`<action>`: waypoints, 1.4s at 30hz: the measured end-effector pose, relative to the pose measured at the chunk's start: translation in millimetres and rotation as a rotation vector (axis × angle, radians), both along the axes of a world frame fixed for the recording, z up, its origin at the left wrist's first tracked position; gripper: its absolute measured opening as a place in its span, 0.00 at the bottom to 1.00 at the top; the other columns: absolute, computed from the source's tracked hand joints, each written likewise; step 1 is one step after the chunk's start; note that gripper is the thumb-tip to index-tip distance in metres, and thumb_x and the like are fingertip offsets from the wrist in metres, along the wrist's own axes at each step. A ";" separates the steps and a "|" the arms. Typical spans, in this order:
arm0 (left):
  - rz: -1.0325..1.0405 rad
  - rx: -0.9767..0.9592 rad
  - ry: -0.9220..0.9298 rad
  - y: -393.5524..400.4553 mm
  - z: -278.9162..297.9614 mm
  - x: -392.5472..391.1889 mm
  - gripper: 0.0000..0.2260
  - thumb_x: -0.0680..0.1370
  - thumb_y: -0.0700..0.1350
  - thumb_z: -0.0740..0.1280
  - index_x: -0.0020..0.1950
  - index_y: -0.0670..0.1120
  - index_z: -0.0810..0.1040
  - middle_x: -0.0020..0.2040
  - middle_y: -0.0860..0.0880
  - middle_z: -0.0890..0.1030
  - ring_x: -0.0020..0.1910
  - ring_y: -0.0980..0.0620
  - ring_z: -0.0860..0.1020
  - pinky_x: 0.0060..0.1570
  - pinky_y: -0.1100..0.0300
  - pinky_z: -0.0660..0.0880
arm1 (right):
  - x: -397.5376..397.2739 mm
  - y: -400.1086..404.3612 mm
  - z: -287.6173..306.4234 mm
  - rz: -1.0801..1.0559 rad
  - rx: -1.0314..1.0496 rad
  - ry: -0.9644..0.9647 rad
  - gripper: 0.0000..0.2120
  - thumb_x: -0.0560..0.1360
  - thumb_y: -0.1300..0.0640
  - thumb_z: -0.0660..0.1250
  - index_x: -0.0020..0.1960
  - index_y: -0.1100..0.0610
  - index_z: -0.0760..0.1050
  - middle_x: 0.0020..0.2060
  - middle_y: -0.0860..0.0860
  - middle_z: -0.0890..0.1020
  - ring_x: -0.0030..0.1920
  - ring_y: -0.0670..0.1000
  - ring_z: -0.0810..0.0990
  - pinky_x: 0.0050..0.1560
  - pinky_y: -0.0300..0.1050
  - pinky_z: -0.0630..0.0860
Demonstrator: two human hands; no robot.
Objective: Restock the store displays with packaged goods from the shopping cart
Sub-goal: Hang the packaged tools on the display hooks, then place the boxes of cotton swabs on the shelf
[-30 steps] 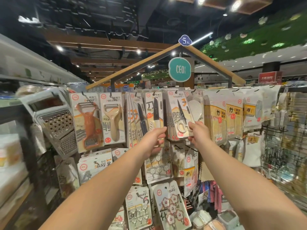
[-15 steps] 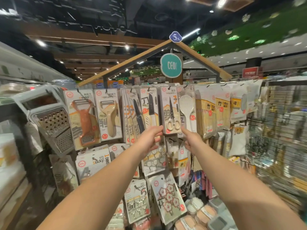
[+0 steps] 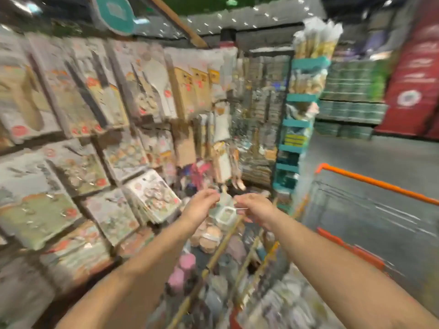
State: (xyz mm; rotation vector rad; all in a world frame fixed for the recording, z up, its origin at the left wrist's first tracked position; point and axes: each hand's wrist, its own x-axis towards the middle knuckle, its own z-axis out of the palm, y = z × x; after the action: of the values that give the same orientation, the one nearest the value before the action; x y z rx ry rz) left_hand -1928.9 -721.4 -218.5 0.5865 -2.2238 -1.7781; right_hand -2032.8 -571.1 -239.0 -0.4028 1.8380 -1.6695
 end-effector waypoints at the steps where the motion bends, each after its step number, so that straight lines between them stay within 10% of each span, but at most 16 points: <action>1: -0.053 0.023 -0.012 20.2 -19.0 3.6 0.07 0.80 0.43 0.66 0.42 0.50 0.77 0.40 0.51 0.78 0.39 0.55 0.74 0.37 0.61 0.70 | 8.0 28.8 -17.4 -0.023 0.019 -0.017 0.09 0.79 0.55 0.66 0.41 0.54 0.74 0.34 0.50 0.75 0.31 0.45 0.73 0.27 0.36 0.63; 8: -0.304 0.122 -0.190 127.3 -116.3 28.6 0.14 0.57 0.57 0.68 0.36 0.51 0.76 0.35 0.47 0.76 0.35 0.53 0.73 0.36 0.60 0.66 | 62.7 182.8 -99.3 -0.315 0.244 -0.127 0.05 0.77 0.56 0.69 0.43 0.53 0.76 0.37 0.50 0.78 0.36 0.47 0.75 0.36 0.39 0.67; 15: -0.386 0.204 -0.449 190.4 -194.4 43.1 0.07 0.82 0.48 0.62 0.58 0.48 0.76 0.50 0.48 0.79 0.45 0.52 0.76 0.42 0.59 0.69 | 87.9 253.2 -156.5 -0.319 0.393 -0.255 0.05 0.79 0.55 0.69 0.45 0.54 0.75 0.37 0.50 0.78 0.35 0.47 0.76 0.34 0.40 0.68; 21: -0.348 0.243 -0.581 214.8 -237.6 22.8 0.11 0.82 0.50 0.62 0.61 0.47 0.75 0.50 0.51 0.80 0.44 0.54 0.76 0.44 0.58 0.69 | 69.4 293.4 -212.1 -0.237 0.402 -0.414 0.03 0.80 0.57 0.67 0.48 0.56 0.74 0.32 0.49 0.73 0.31 0.47 0.67 0.34 0.43 0.57; 28: -0.141 0.337 -0.688 228.8 -283.3 -22.2 0.22 0.71 0.60 0.69 0.56 0.46 0.78 0.50 0.43 0.81 0.44 0.49 0.79 0.39 0.58 0.72 | -25.8 297.6 -265.4 -0.162 0.516 -0.484 0.05 0.80 0.55 0.67 0.49 0.56 0.75 0.42 0.52 0.79 0.41 0.49 0.78 0.42 0.43 0.74; 38: 0.197 0.602 -0.787 297.0 -327.9 -67.2 0.09 0.80 0.55 0.65 0.53 0.51 0.76 0.49 0.48 0.77 0.44 0.51 0.75 0.46 0.56 0.69 | -139.5 292.8 -360.5 -0.083 0.854 -0.520 0.26 0.74 0.43 0.71 0.63 0.60 0.73 0.47 0.56 0.76 0.46 0.56 0.75 0.34 0.45 0.69; 42: 0.263 0.666 -0.835 322.2 -350.2 -85.6 0.12 0.81 0.54 0.65 0.58 0.48 0.76 0.51 0.47 0.79 0.40 0.53 0.75 0.41 0.58 0.69 | -163.5 305.8 -416.6 -0.190 0.854 -0.551 0.48 0.63 0.36 0.76 0.72 0.63 0.67 0.64 0.58 0.76 0.61 0.62 0.76 0.60 0.57 0.76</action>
State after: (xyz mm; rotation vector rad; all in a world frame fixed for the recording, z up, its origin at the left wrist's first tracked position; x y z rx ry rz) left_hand -2014.5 -399.2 -568.6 1.9507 -1.7102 -2.3821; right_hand -2196.3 -265.3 -655.6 0.5494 1.9599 -0.8214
